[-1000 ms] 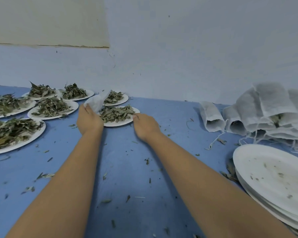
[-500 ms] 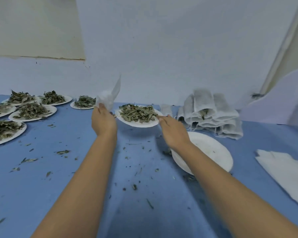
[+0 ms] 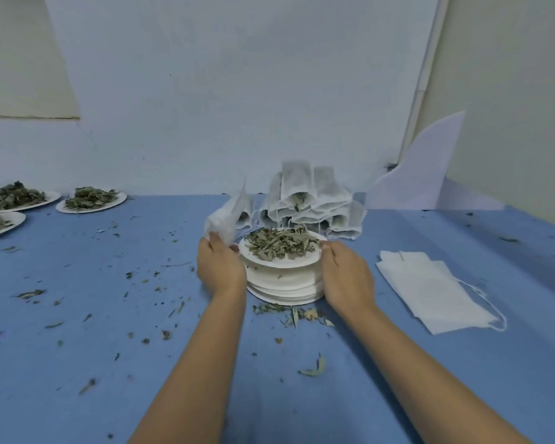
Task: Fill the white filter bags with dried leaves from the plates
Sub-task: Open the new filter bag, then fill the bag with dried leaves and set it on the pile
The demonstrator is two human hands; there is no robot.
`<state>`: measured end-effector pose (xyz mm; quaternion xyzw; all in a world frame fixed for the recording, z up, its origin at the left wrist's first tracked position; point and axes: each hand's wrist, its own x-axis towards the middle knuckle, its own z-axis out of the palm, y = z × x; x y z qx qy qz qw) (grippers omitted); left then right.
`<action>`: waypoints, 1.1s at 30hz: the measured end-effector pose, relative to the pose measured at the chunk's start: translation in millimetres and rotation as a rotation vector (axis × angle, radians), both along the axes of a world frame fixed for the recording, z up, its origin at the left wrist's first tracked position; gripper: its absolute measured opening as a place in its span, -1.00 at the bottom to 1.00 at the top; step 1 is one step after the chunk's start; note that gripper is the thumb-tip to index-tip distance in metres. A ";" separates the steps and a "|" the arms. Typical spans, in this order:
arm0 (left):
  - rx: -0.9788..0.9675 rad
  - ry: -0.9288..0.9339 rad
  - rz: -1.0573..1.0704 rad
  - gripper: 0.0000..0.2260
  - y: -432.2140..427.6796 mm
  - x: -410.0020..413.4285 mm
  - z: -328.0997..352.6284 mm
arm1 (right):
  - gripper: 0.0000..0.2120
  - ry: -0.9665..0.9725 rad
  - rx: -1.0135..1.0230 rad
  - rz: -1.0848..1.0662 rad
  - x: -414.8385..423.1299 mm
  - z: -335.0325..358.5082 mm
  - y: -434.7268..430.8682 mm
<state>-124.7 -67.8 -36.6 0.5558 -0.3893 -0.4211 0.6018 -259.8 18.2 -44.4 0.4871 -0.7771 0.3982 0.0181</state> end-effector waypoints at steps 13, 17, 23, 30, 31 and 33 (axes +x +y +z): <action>0.026 0.008 -0.037 -0.62 5.7 -0.4 -9.8 | -0.62 -0.467 -0.134 0.033 -1.3 -4.8 -5.3; -0.009 0.037 -0.118 -0.61 8.1 -8.9 -10.0 | -0.60 -0.688 -0.125 0.124 -2.2 -4.5 -16.5; -0.071 -0.025 -0.136 -0.66 12.4 -11.6 -8.6 | -0.39 -0.465 -0.139 0.176 -4.6 -7.7 -17.7; -0.142 -0.075 0.128 -0.67 -5.4 9.9 4.8 | -0.11 0.195 0.303 0.429 3.1 15.4 -48.4; -0.155 -0.046 0.126 -0.67 -8.1 12.6 5.4 | -0.12 0.246 0.370 0.456 3.1 16.4 -54.1; -0.156 -0.026 0.113 -0.71 -10.7 14.8 4.9 | -0.15 0.301 0.464 0.501 2.4 17.2 -62.5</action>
